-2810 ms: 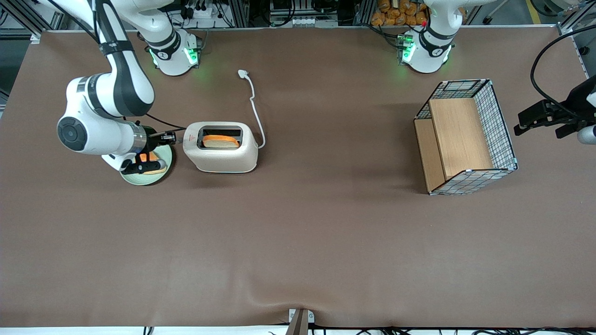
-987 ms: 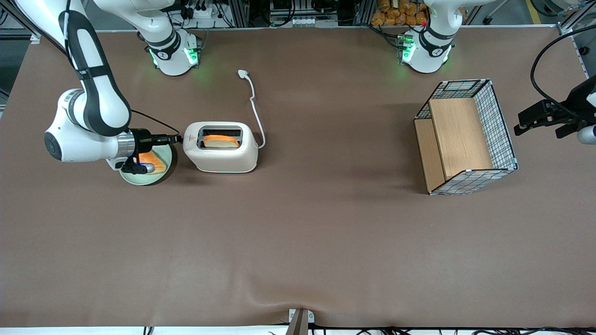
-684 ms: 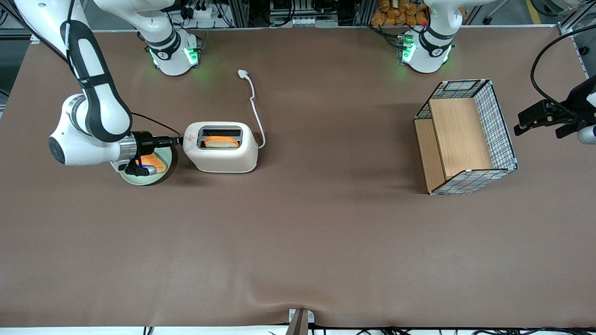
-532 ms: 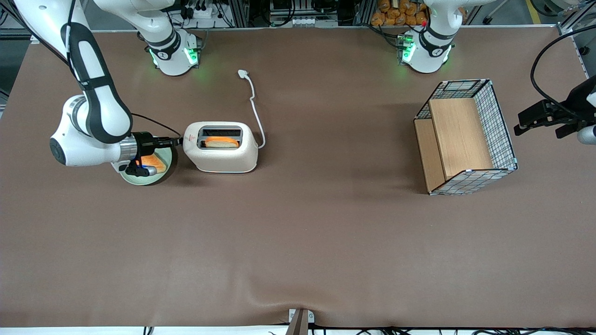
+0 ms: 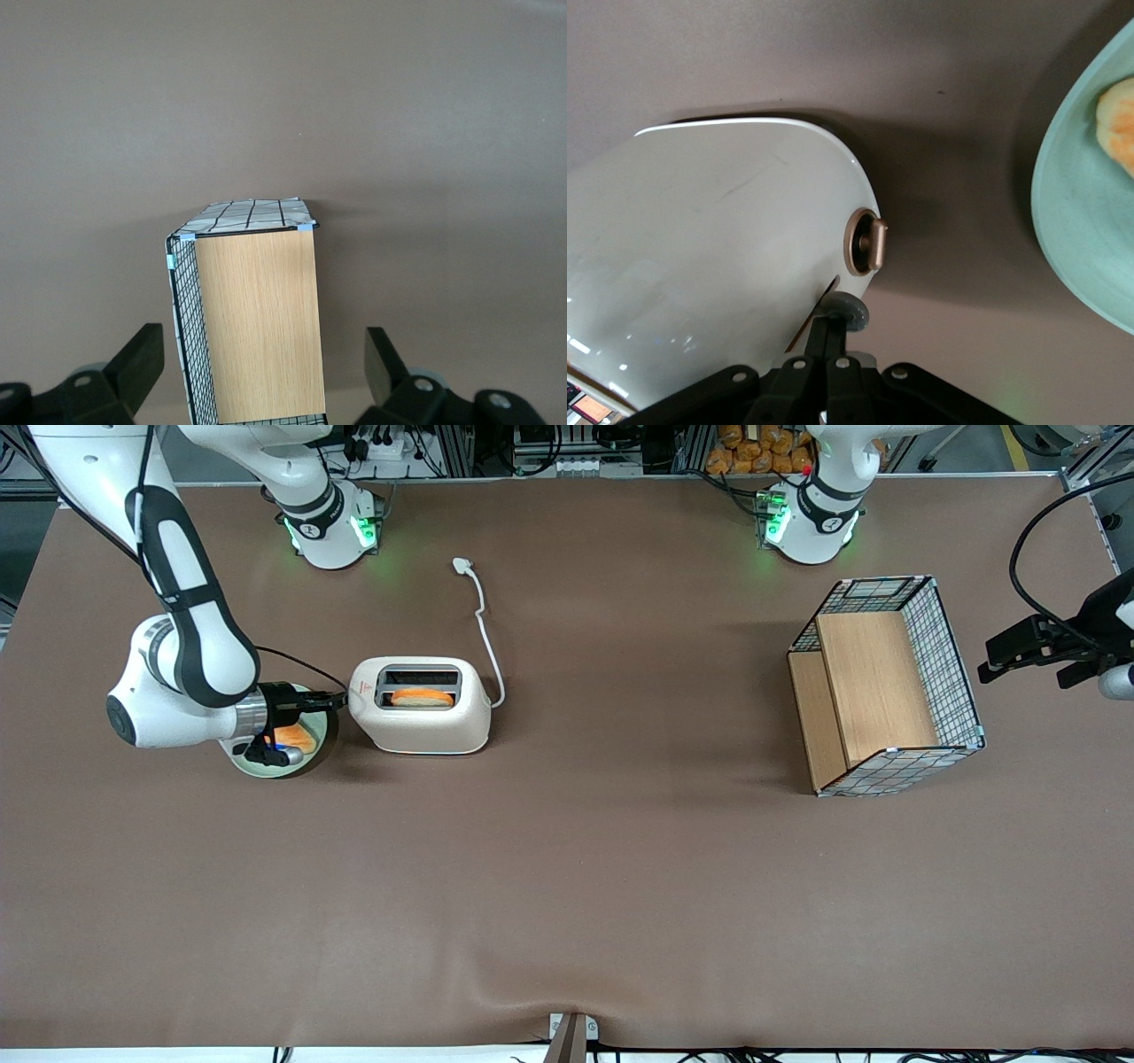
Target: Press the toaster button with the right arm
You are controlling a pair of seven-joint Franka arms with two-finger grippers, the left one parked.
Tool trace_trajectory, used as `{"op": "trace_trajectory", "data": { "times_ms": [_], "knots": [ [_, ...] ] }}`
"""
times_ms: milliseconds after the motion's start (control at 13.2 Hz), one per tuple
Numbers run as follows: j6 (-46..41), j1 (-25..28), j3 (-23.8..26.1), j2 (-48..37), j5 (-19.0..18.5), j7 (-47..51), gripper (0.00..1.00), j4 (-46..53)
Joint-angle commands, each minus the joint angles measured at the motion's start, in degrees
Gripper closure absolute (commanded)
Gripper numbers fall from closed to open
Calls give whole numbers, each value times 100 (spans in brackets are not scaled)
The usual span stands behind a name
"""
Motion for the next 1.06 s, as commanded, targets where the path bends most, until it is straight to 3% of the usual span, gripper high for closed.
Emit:
{"op": "trace_trajectory", "data": {
  "times_ms": [0,152,987],
  "knots": [
    [112,-72,54,293,188,-163,100,126],
    [129,-72,54,407,355,-172,100,144],
    [261,-72,54,680,452,-163,100,285]
  ]
}}
